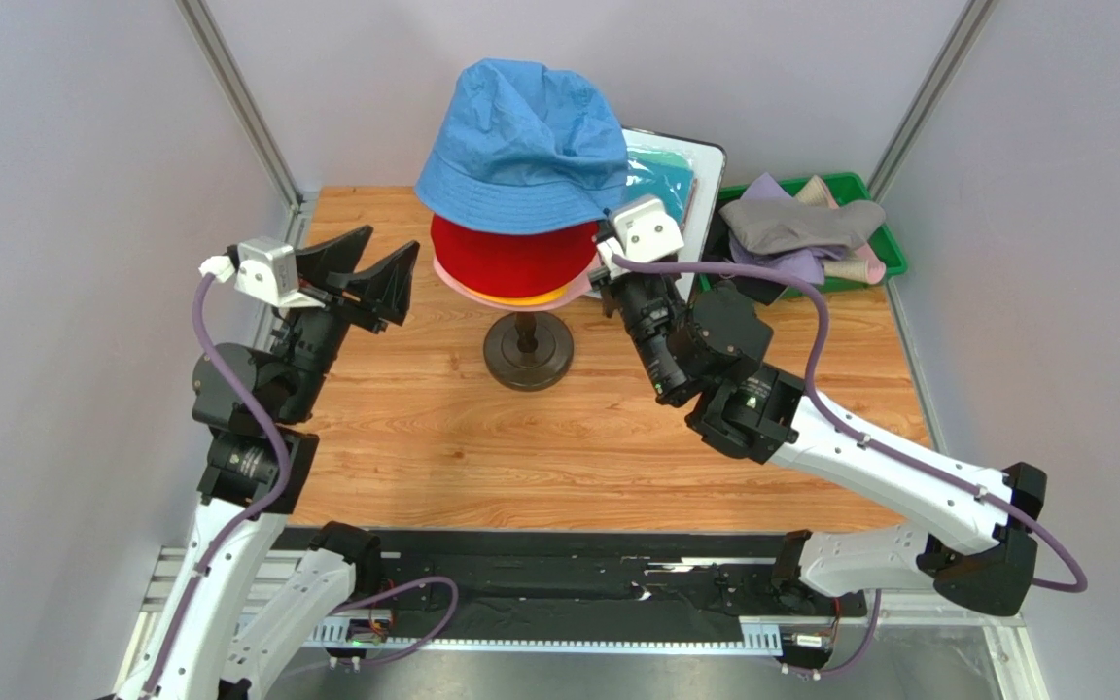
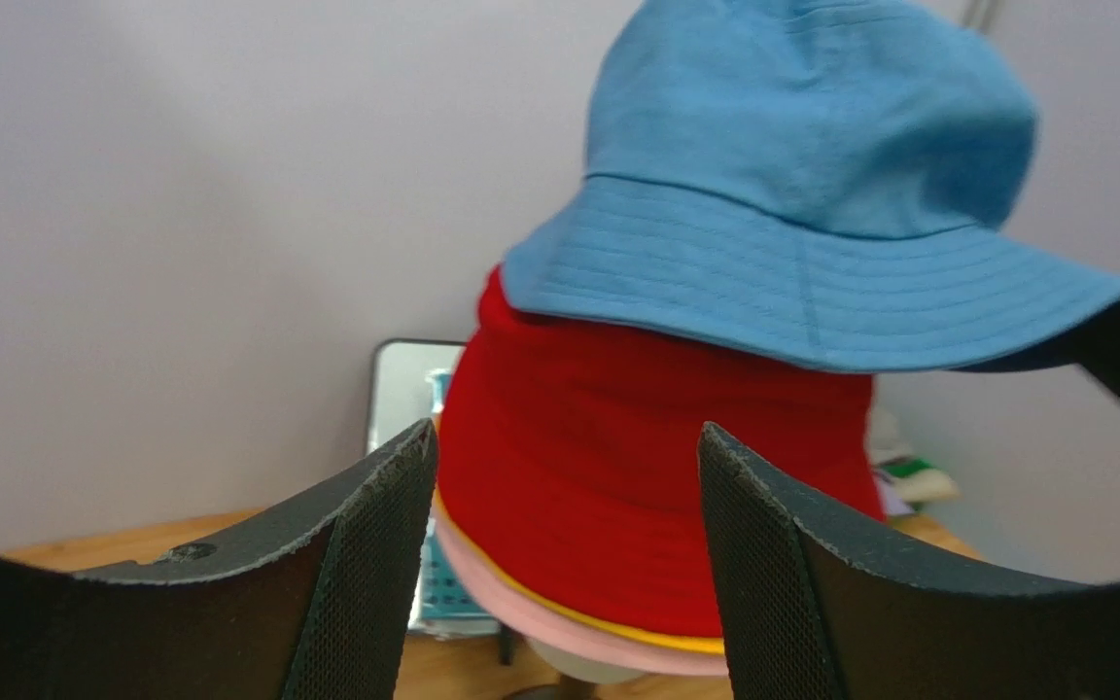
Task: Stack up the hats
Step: Stack the hat on the hat.
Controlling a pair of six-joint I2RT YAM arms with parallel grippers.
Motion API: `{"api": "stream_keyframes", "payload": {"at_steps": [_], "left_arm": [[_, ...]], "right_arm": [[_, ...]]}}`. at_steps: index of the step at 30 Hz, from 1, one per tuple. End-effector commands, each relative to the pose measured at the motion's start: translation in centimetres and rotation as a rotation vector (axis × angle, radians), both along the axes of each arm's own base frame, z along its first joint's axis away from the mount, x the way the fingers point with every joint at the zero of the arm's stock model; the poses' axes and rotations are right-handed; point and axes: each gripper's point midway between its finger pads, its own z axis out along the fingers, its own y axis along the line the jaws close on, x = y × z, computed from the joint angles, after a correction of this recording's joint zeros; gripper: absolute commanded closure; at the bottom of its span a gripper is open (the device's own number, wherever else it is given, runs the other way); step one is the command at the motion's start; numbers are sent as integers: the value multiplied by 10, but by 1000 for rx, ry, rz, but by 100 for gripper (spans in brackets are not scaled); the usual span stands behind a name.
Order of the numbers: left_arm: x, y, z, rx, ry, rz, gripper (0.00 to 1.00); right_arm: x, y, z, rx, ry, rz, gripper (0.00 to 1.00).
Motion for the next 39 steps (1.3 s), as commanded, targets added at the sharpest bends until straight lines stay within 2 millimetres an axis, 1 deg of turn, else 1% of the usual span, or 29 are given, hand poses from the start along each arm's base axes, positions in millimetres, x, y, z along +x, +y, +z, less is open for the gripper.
{"api": "stream_keyframes", "payload": {"at_steps": [1, 2, 4, 7, 9, 13, 18, 23, 24, 26, 27, 28, 29, 33, 34, 36, 39], "left_arm": [[-26, -35, 7, -176, 155, -275, 29], [-25, -38, 8, -204, 183, -293, 28], [-33, -49, 11, -245, 206, -380, 27], [-32, -58, 16, -303, 225, -445, 24], [-27, -60, 17, -324, 247, -453, 22], [-12, -63, 11, -340, 293, -439, 21], [-9, -64, 18, -390, 270, -461, 22], [-3, -68, 20, -408, 271, -476, 25], [-1, -68, 18, -415, 277, -476, 26], [-1, -65, 22, -434, 257, -466, 33], [1, -63, 20, -450, 259, -459, 36], [4, -59, 22, -469, 250, -437, 42], [5, -58, 21, -476, 251, -430, 46], [11, -54, 13, -513, 270, -406, 56], [12, -53, 12, -522, 268, -399, 62], [14, -51, 10, -543, 264, -391, 63], [15, -47, 11, -567, 248, -378, 63]], "right_arm": [[-7, 7, -2, 30, -20, 13, 100], [-9, 9, -2, 26, -24, 17, 100], [-10, 14, -6, 14, -22, 22, 100], [-11, 20, -9, -5, -23, 31, 100], [-11, 23, -7, -13, -32, 33, 100], [-13, 34, -13, -44, -27, 46, 100], [-13, 40, -24, -51, -9, 57, 100], [-15, 47, -31, -46, 6, 79, 100], [-15, 48, -32, -48, 9, 81, 100], [-15, 51, -35, -51, 16, 88, 100], [-16, 53, -36, -54, 17, 96, 100], [-16, 54, -39, -59, 21, 103, 100], [-17, 55, -40, -58, 25, 109, 100], [-19, 58, -46, -58, 41, 126, 100], [-20, 59, -47, -60, 42, 130, 100], [-21, 62, -49, -62, 49, 148, 100], [-22, 64, -53, -58, 60, 161, 100]]}}
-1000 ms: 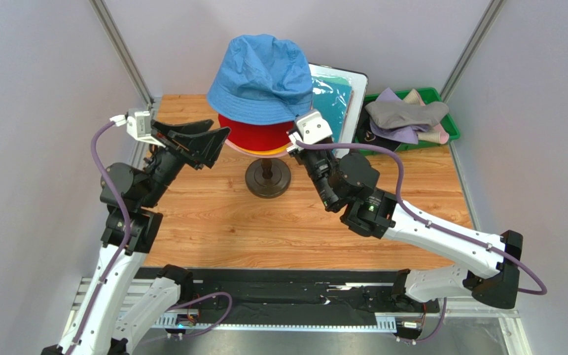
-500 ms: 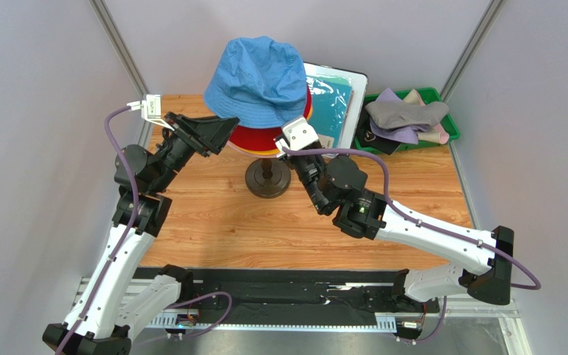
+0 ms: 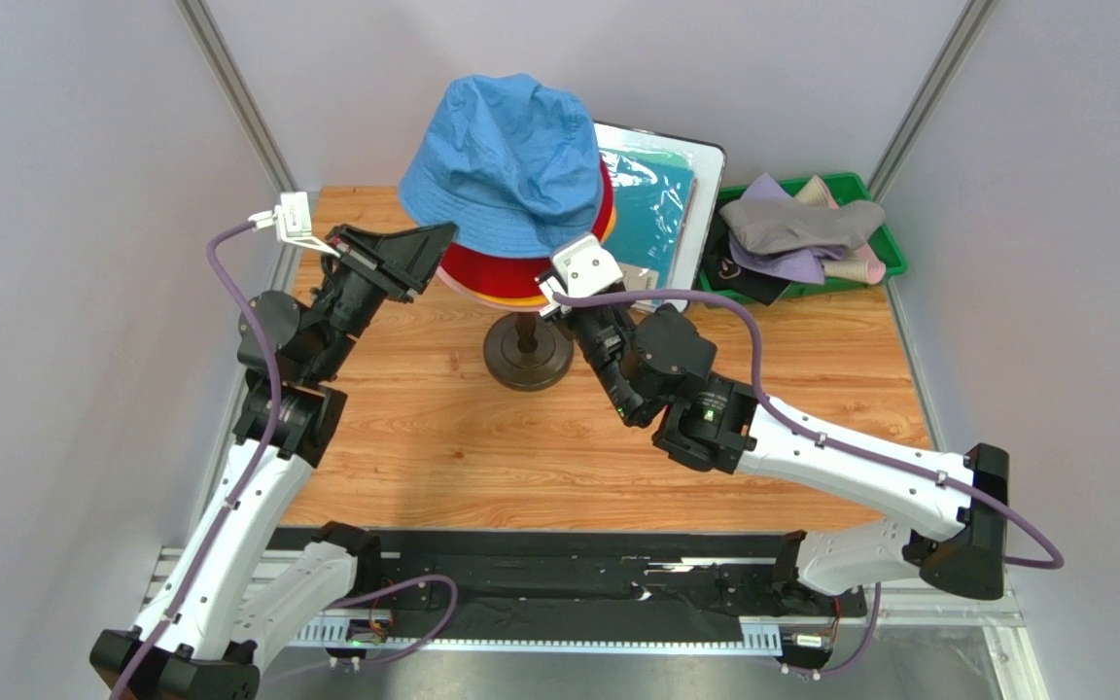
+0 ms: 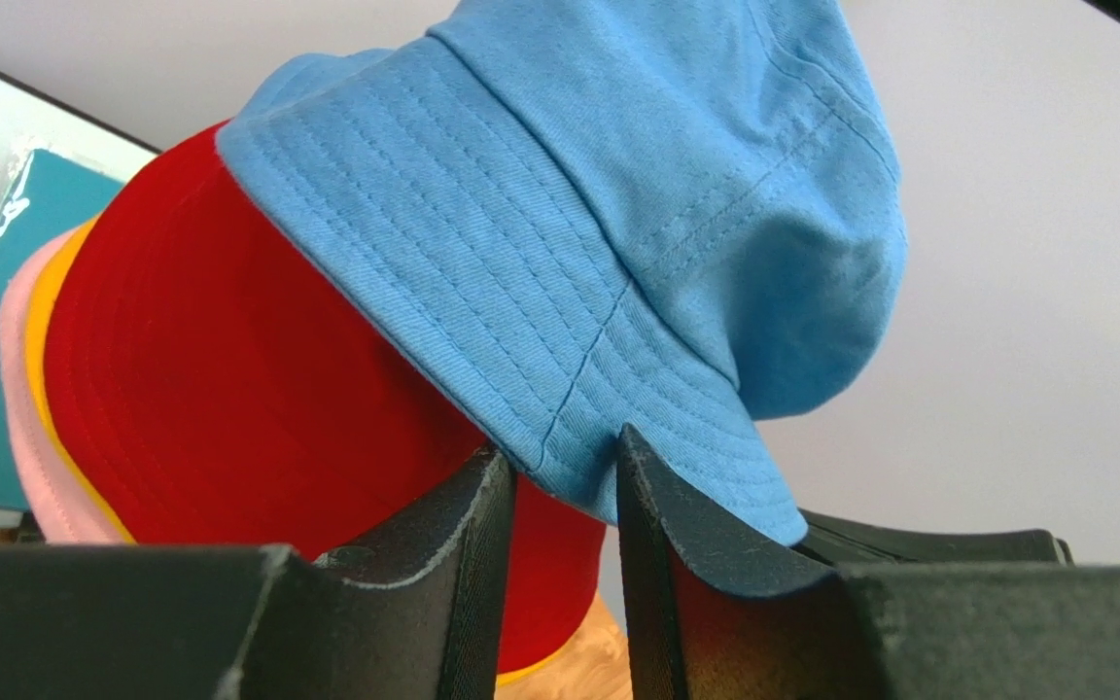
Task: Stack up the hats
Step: Stack the hat on the hat.
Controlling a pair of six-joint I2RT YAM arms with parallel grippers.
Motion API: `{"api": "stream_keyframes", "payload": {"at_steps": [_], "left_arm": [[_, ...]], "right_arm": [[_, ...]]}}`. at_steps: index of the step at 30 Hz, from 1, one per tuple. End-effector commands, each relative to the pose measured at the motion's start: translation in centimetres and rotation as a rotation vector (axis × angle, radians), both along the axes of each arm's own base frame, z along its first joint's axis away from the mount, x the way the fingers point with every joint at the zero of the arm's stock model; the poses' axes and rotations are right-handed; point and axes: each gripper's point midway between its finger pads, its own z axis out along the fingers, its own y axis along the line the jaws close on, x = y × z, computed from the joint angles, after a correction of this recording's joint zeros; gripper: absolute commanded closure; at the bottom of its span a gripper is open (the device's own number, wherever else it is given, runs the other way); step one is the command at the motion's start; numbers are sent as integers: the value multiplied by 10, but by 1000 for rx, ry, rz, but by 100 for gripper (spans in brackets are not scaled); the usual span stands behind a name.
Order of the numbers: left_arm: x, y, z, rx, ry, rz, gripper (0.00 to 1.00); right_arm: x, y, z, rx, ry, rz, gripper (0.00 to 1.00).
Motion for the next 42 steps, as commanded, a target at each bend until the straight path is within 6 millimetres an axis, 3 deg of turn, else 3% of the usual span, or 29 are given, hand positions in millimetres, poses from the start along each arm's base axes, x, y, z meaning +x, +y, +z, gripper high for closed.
{"api": "stream_keyframes", "payload": {"at_steps": [1, 4, 14, 18, 19, 21, 23, 24, 25, 27, 28, 31, 32, 34, 35, 37, 38, 39, 41, 42], "left_arm": [[-3, 12, 21, -76, -66, 42, 63], [-3, 13, 25, -93, -81, 49, 58], [-8, 9, 39, -147, -122, 0, 58], [-1, 8, 34, -145, -101, 6, 72], [1, 12, 32, -150, -90, 31, 85], [9, 18, 21, -125, -42, 83, 100], [17, 31, 13, -106, -8, 152, 100], [22, 35, 4, -90, 30, 172, 100], [25, 41, 1, -82, 39, 193, 100], [32, 45, -10, -49, 71, 202, 100], [35, 49, -14, -36, 85, 208, 100], [39, 56, -25, 1, 109, 216, 100], [39, 56, -25, 8, 107, 212, 100], [40, 55, -28, 32, 118, 202, 100], [42, 54, -27, 52, 118, 199, 100], [45, 54, -34, 75, 142, 196, 100], [47, 55, -36, 89, 147, 196, 100], [51, 54, -38, 101, 163, 193, 100], [58, 56, -41, 129, 176, 194, 100], [60, 55, -44, 142, 188, 183, 100]], "right_arm": [[-9, 13, -9, 28, 31, 66, 100], [-11, 17, -13, 34, 45, 91, 100], [-14, 21, -14, 48, 68, 116, 100], [-14, 22, -17, 37, 79, 118, 100], [-13, 21, -17, 36, 82, 114, 100], [-15, 20, -18, 32, 89, 117, 100], [-17, 16, -13, 30, 92, 125, 90], [-18, 15, -17, 9, 107, 128, 79], [-21, 10, -11, 19, 107, 135, 53], [-26, 4, -12, 12, 130, 150, 27], [-30, 0, -11, 11, 142, 160, 23], [-44, -17, 5, 45, 166, 221, 19], [-51, -23, 24, 79, 157, 255, 19], [-54, -32, 32, 84, 182, 269, 19], [-58, -39, 58, 134, 166, 288, 19], [-43, -51, 62, 179, 239, 249, 18], [-48, -46, 72, 193, 262, 349, 19], [-23, -65, 83, 230, 285, 308, 19], [-21, -61, 93, 290, 347, 429, 21], [-6, -75, 103, 323, 338, 406, 21]]}}
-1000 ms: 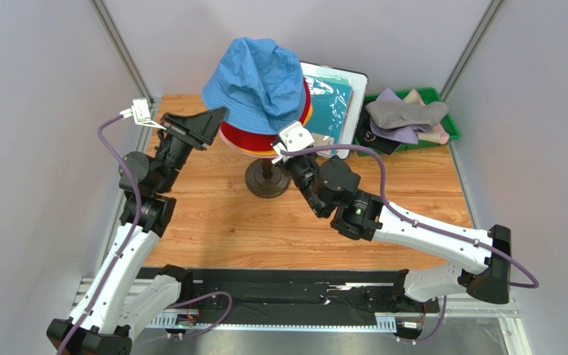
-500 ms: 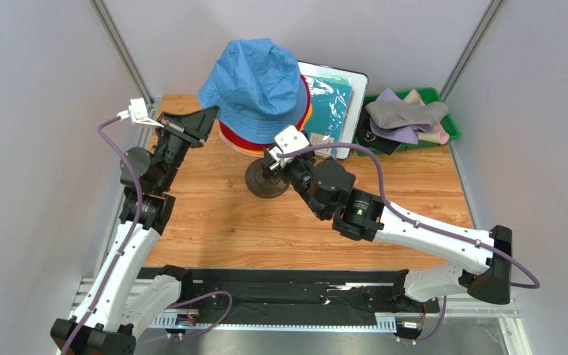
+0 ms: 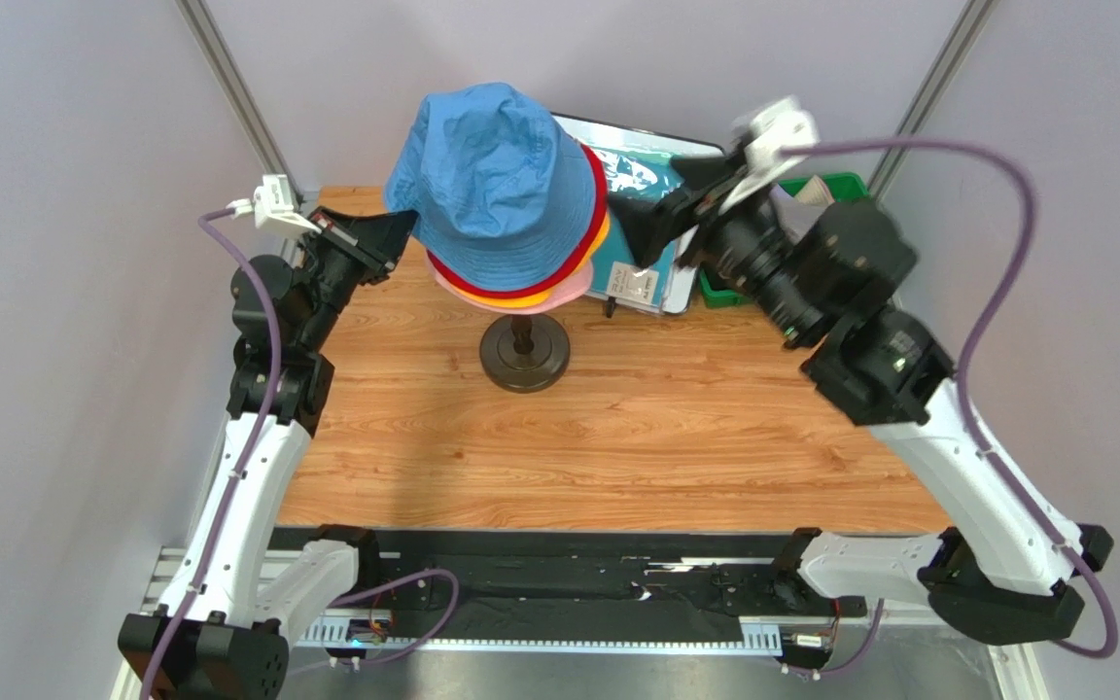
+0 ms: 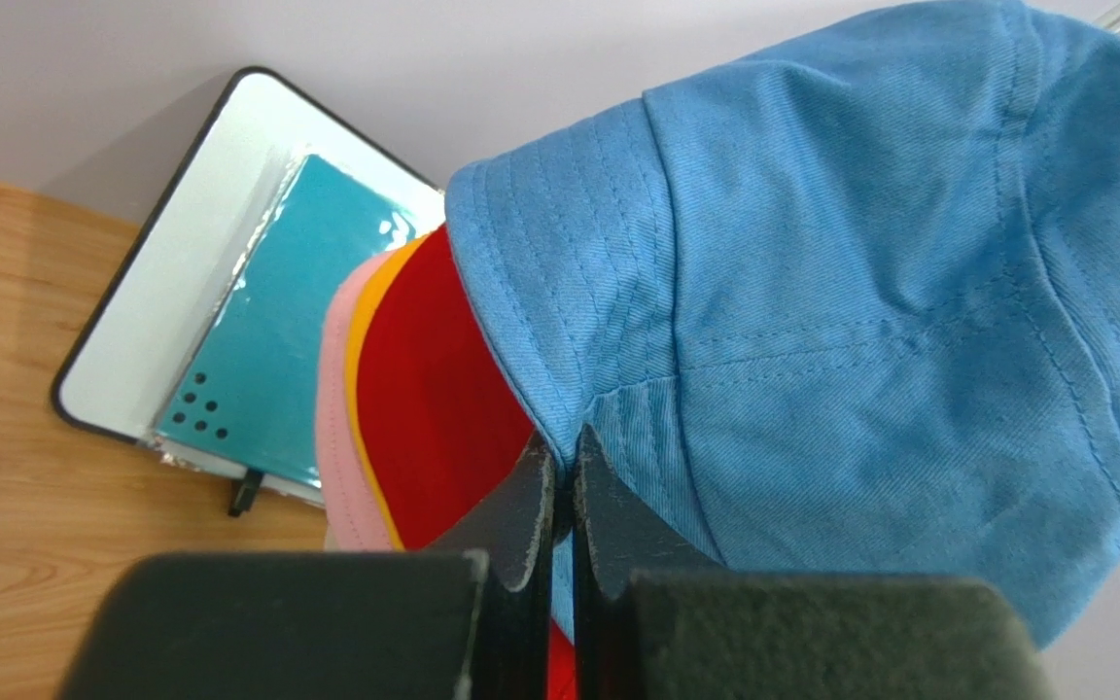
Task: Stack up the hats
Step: Stack the hat on the hat.
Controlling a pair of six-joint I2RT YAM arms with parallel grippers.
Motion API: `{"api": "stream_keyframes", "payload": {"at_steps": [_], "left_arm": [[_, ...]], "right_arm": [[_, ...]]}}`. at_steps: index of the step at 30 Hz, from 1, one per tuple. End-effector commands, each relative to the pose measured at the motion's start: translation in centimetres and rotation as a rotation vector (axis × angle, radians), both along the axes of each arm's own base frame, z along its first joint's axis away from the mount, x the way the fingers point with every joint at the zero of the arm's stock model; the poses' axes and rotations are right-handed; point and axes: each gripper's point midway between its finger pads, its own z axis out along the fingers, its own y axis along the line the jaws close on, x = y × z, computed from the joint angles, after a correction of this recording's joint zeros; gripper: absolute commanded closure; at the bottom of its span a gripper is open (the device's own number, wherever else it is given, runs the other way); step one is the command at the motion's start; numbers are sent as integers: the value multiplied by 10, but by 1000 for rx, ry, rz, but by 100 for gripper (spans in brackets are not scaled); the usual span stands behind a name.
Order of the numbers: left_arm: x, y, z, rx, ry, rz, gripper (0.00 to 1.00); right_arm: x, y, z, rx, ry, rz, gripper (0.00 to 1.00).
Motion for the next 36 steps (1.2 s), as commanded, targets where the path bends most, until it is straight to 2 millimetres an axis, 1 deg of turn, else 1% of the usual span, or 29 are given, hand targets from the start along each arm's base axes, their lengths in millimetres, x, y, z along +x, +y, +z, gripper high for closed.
{"api": "stream_keyframes", "payload": {"at_steps": [1, 2, 3, 4, 5, 6, 7, 8, 9, 10, 11, 13, 15, 17, 18, 20, 23, 25, 31, 32, 35, 36], "left_arm": [[12, 4, -8, 104, 39, -8, 100], [17, 3, -10, 119, 54, -14, 100], [19, 2, -9, 135, 52, -27, 100], [21, 2, -13, 167, 66, -29, 100], [27, 2, -15, 181, 85, -34, 100], [29, 1, -16, 192, 87, -40, 100], [31, 1, -16, 211, 85, -43, 100], [34, 1, -17, 220, 90, -48, 100], [36, 0, -17, 230, 89, -52, 100], [38, 1, -19, 246, 91, -52, 100], [40, 1, -20, 252, 100, -53, 100], [41, 1, -22, 261, 103, -58, 100], [42, 0, -22, 262, 99, -60, 100], [42, 0, -23, 268, 99, -60, 100], [41, 0, -23, 270, 99, -63, 100], [41, 0, -22, 272, 95, -63, 100], [40, 0, -22, 275, 94, -62, 100], [40, 0, -20, 276, 87, -63, 100], [39, -2, -17, 277, 76, -74, 100], [39, -2, -17, 276, 73, -75, 100], [39, -4, -16, 273, 70, -87, 100], [38, -5, -16, 273, 68, -91, 100]], "right_arm": [[18, 2, -1, 88, 182, 197, 22], [14, 12, -2, 111, 225, 296, 23], [25, 6, 6, 142, 219, 301, 25], [40, 13, -3, 151, 255, 324, 26], [36, 20, -4, 176, 301, 405, 28], [46, 16, 2, 202, 283, 420, 32], [59, 23, -8, 217, 324, 442, 32], [57, 27, -10, 219, 341, 499, 32], [62, 28, -6, 254, 350, 518, 33], [66, 31, -9, 261, 362, 528, 33], [75, 36, -17, 262, 387, 538, 33], [79, 40, -18, 282, 398, 563, 33], [89, 45, -25, 287, 417, 579, 33], [91, 49, -27, 299, 428, 608, 34], [95, 52, -32, 301, 441, 615, 34], [95, 55, -32, 312, 445, 640, 34], [95, 57, -34, 330, 452, 671, 34], [100, 60, -39, 336, 476, 662, 34], [123, 59, -63, 342, 542, 571, 35], [124, 60, -71, 339, 575, 559, 35], [130, 64, -84, 351, 615, 558, 35], [130, 65, -80, 368, 605, 573, 35]]}}
